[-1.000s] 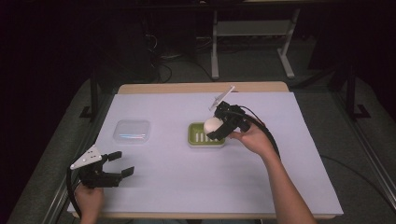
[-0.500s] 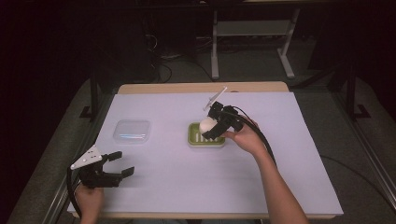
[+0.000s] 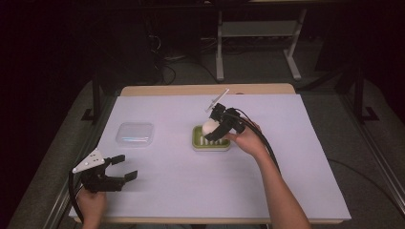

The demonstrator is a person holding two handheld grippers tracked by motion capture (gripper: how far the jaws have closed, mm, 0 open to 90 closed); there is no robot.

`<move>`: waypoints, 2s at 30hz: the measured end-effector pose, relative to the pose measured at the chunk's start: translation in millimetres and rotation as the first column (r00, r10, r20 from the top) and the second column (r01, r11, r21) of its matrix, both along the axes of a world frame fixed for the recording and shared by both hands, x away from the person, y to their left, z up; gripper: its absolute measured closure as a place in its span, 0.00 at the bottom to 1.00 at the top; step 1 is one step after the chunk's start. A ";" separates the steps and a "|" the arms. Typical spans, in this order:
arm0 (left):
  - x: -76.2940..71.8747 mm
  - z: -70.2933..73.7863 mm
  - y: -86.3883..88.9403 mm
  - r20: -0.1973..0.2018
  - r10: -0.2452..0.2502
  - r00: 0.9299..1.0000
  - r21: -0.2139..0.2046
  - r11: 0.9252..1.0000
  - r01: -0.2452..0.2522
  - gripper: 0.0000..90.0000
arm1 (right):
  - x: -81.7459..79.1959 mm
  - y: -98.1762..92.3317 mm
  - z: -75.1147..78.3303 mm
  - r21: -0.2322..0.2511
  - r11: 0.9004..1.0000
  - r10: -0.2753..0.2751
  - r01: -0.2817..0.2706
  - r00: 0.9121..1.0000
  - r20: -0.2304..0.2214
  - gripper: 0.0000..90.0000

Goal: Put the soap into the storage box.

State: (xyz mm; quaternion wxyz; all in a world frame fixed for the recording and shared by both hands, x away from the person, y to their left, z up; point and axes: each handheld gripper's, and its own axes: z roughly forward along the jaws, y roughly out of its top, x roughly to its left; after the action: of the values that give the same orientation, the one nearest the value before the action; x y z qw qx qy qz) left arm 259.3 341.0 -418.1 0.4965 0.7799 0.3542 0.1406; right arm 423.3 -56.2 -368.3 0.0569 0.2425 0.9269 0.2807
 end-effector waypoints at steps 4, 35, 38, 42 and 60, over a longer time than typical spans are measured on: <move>0.0 0.0 0.1 0.000 0.000 1.000 0.000 1.000 0.000 0.16 | 1.5 1.5 -2.9 0.002 1.000 -0.008 0.008 1.000 -0.003 0.27; -0.2 -0.5 0.8 -0.004 -0.001 1.000 -0.003 1.000 0.001 0.16 | 10.8 6.1 -30.3 -0.030 0.998 -0.053 0.051 0.998 -0.035 0.26; -0.2 -0.5 1.0 -0.002 0.000 1.000 -0.004 1.000 0.000 0.16 | 11.4 5.0 -32.4 -0.029 0.998 -0.056 0.055 0.998 -0.039 0.26; -0.2 -0.9 0.4 -0.007 0.002 1.000 -0.005 1.000 -0.002 0.16 | 11.6 3.5 -34.7 -0.028 0.998 -0.064 0.063 0.997 -0.045 0.26; -0.2 -0.6 0.2 -0.004 0.000 1.000 -0.003 1.000 0.000 0.16 | 12.1 2.7 -36.8 -0.029 0.997 -0.074 0.073 0.996 -0.045 0.26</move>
State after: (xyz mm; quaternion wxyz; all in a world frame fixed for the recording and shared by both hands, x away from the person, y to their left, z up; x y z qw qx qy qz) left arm 259.1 341.1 -418.7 0.4972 0.7794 0.3553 0.1384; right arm 435.3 -53.5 -405.1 0.0491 0.2821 0.9222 0.2600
